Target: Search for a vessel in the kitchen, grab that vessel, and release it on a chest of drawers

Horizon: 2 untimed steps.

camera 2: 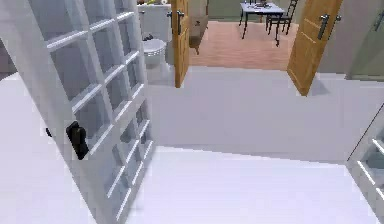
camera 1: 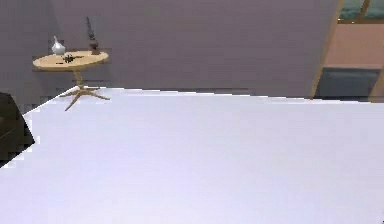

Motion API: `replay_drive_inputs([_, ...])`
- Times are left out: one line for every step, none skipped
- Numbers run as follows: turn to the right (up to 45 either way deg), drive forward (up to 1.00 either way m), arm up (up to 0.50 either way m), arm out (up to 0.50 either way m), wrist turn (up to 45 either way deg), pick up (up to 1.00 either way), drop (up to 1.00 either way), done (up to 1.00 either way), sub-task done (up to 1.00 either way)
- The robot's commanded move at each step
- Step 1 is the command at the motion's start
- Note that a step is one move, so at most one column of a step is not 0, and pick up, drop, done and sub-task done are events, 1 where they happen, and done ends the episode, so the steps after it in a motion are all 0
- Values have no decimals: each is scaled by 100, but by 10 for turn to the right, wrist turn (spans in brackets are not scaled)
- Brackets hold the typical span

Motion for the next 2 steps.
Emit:
replay_drive_inputs([0, 15, 0, 0, 0, 0, 0, 0, 0])
replay_drive_inputs([60, 0, 0, 0, 0, 0, 0, 0, 0])
